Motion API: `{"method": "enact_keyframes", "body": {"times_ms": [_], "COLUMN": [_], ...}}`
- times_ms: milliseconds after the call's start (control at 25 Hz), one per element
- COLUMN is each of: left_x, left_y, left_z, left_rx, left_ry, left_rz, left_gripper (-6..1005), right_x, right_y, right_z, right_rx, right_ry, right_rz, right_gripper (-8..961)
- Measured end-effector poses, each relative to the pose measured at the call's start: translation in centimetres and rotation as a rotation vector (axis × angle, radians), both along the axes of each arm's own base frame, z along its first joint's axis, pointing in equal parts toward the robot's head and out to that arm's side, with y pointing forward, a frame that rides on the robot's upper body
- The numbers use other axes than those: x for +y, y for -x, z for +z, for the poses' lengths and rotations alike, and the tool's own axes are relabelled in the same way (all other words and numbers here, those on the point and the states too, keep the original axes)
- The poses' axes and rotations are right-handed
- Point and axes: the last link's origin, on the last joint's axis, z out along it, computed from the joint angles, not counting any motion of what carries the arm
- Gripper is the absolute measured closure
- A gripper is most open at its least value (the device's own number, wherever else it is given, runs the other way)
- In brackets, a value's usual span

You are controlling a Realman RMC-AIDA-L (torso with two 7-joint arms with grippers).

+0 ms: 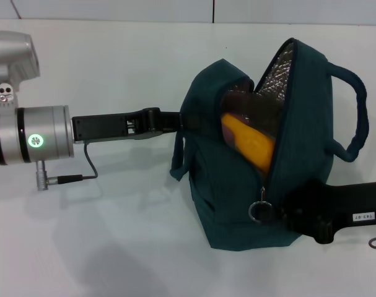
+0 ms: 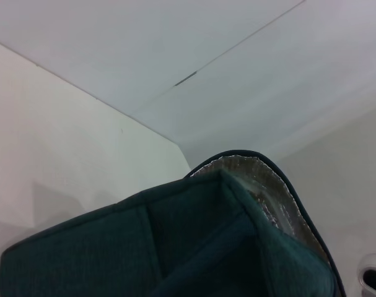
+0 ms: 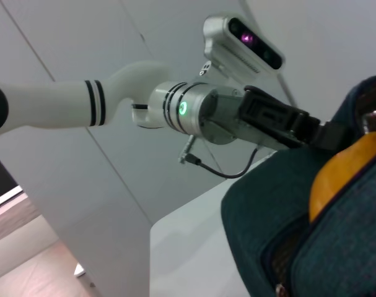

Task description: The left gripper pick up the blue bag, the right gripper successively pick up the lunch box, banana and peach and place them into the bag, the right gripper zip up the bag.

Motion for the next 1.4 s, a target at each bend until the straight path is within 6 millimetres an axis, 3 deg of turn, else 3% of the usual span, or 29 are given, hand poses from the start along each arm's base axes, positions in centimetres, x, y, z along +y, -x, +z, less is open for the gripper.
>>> {"method": "enact_keyframes", "body": {"times_ms": [280,680,1000,1200,1320,1400], "left_x": [-0.1,-0.3,0.0,-0.6,-1.5,-2.6], "left_y": [-0.1,-0.3,-0.6,0.7,1.7,2.4], "left_z": [0.0,0.1,2.0,3.2,3.5,3.6], "left_rx": [-0.005,-0.019,-0.115,-0.133,-0.123,-0.122], "left_ry": [0.006,-0.004,-0.124,-0.267,-0.331,-0.363], "left_rz": [-0.004,-0.032,-0.076,-0.112,-0.134,-0.173], "left_gripper": [933,932,932,830,648,604], "right_x": [-0.6,-1.3,-0.9,-0.3,0.3,0.6], "right_y": [-0.5,-0.4,-0.1,0.6,1.4,1.9], "right_z": [0.8,3.6,3.6,3.9,3.8,3.8], "right_rx": [0.05,0.164,0.148,0.158,0.163,0.159], "right_ry": [-0.029,-0.098,-0.098,-0.115,-0.109,-0.102], "right_rz": [-0.029,-0.002,0.017,0.041,0.069,0.088], "right_gripper": [927,947,947,947,947,947]}}
